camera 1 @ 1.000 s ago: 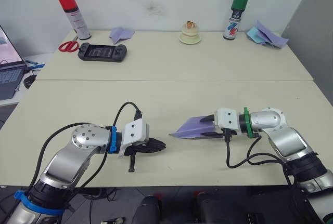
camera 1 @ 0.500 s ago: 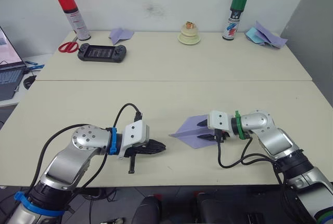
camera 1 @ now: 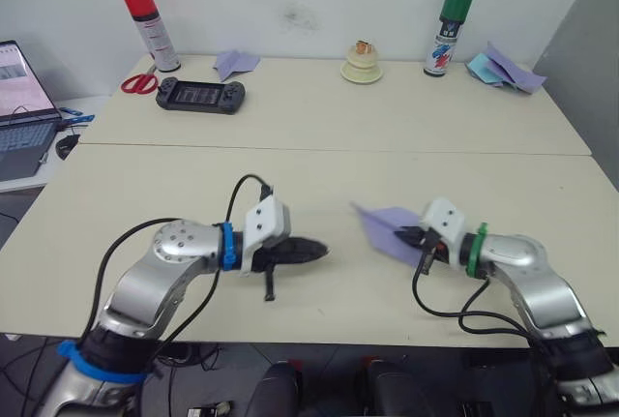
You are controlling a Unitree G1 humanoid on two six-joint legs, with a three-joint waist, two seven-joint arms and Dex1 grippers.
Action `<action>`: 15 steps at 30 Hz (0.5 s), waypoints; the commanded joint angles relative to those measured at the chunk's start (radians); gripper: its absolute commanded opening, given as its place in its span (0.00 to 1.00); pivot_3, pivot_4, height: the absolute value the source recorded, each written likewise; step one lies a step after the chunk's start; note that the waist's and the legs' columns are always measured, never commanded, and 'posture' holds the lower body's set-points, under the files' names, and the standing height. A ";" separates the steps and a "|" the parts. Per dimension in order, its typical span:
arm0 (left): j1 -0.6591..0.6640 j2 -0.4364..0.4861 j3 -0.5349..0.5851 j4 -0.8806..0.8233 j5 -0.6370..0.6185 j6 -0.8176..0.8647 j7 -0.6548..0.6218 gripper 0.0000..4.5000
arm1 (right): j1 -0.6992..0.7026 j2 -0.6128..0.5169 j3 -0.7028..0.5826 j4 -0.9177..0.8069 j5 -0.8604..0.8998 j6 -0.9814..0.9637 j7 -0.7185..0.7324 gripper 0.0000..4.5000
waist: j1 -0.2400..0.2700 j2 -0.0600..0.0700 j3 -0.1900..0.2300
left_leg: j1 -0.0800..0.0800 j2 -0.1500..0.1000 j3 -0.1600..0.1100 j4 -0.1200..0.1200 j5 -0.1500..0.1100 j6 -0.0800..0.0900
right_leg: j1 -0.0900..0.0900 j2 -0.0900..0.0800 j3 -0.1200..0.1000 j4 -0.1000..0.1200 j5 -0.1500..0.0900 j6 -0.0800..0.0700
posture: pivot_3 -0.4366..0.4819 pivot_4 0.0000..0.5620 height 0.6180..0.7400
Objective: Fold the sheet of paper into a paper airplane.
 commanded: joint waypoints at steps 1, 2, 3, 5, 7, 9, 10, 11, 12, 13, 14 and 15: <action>-0.072 -0.068 -0.013 -0.007 -0.016 0.054 0.079 0.00 | 0.052 0.107 -0.125 -0.139 0.008 0.176 -0.205 0.01 | -0.005 0.000 0.000 | 0.000 0.000 0.000 0.000 0.000 0.000 | 0.000 0.000 0.000 0.000 0.000 0.000 | 0.48 0.27 0.85; -0.089 -0.086 -0.021 -0.004 -0.016 0.066 0.091 0.00 | 0.060 0.141 -0.144 -0.156 0.004 0.211 -0.252 0.01 | -0.010 0.000 0.000 | 0.000 0.001 0.000 0.000 0.000 0.000 | 0.000 0.001 0.000 0.001 0.000 0.000 | 0.48 0.27 0.85; -0.106 -0.104 -0.031 0.004 -0.010 0.077 0.104 0.00 | 0.063 0.174 -0.155 -0.167 -0.004 0.236 -0.297 0.01 | -0.014 0.000 0.000 | 0.001 0.001 0.000 0.000 0.000 0.000 | 0.000 0.001 0.001 0.001 0.000 0.001 | 0.48 0.27 0.85; -0.136 -0.139 -0.052 0.023 0.004 0.086 0.128 0.00 | 0.060 0.234 -0.171 -0.176 -0.016 0.270 -0.377 0.01 | -0.018 0.001 0.000 | 0.002 0.001 0.002 0.000 0.000 0.000 | 0.000 0.001 0.002 0.001 -0.001 0.003 | 0.48 0.27 0.85; -0.158 -0.167 -0.072 0.050 0.018 0.085 0.146 0.00 | 0.046 0.278 -0.183 -0.163 -0.015 0.283 -0.434 0.01 | -0.017 0.001 0.000 | 0.003 0.001 0.003 0.000 0.000 0.000 | 0.000 0.001 0.003 0.001 -0.002 0.004 | 0.48 0.27 0.85; -0.170 -0.185 -0.090 0.076 0.034 0.072 0.158 0.00 | 0.025 0.326 -0.208 -0.142 0.000 0.298 -0.487 0.01 | -0.017 0.001 0.000 | 0.003 0.001 0.003 0.000 0.000 0.000 | 0.000 0.001 0.004 0.001 -0.002 0.004 | 0.48 0.27 0.85; -0.173 -0.190 -0.096 0.086 0.041 0.065 0.160 0.00 | 0.013 0.345 -0.220 -0.129 0.008 0.306 -0.506 0.01 | -0.018 0.001 0.000 | 0.003 0.001 0.003 0.000 0.000 0.000 | 0.000 0.001 0.004 0.001 -0.002 0.004 | 0.48 0.27 0.85; -0.175 -0.195 -0.102 0.095 0.049 0.057 0.164 0.00 | 0.001 0.360 -0.235 -0.116 0.016 0.313 -0.522 0.01 | -0.017 0.001 0.000 | 0.003 0.001 0.004 0.000 0.000 0.000 | 0.000 0.001 0.004 0.001 -0.002 0.004 | 0.48 0.27 0.85; -0.176 -0.198 -0.105 0.101 0.054 0.052 0.166 0.00 | -0.009 0.369 -0.245 -0.105 0.023 0.318 -0.534 0.01 | -0.017 0.001 0.000 | 0.003 0.001 0.004 0.000 0.000 0.000 | 0.000 0.001 0.004 0.001 -0.001 0.003 | 0.48 0.27 0.85; -0.176 -0.201 -0.108 0.106 0.058 0.048 0.168 0.00 | -0.016 0.373 -0.252 -0.097 0.028 0.320 -0.540 0.01 | -0.016 0.001 0.000 | 0.003 0.001 0.004 0.000 0.000 0.000 | 0.000 0.001 0.004 0.001 0.000 0.001 | 0.48 0.27 0.85; -0.174 -0.201 -0.109 0.108 0.061 0.045 0.168 0.00 | -0.022 0.370 -0.251 -0.091 0.029 0.316 -0.542 0.01 | -0.016 0.001 0.000 | 0.002 0.000 0.004 0.000 0.000 0.000 | 0.000 0.001 0.004 0.001 0.000 0.000 | 0.48 0.27 0.85; -0.161 -0.194 -0.105 0.103 0.068 0.043 0.173 0.00 | -0.029 0.362 -0.250 -0.097 0.037 0.308 -0.535 0.04 | -0.016 0.001 0.000 | 0.002 0.000 0.004 0.000 0.000 0.000 | 0.000 0.001 0.004 0.001 0.000 0.000 | 0.48 0.27 0.85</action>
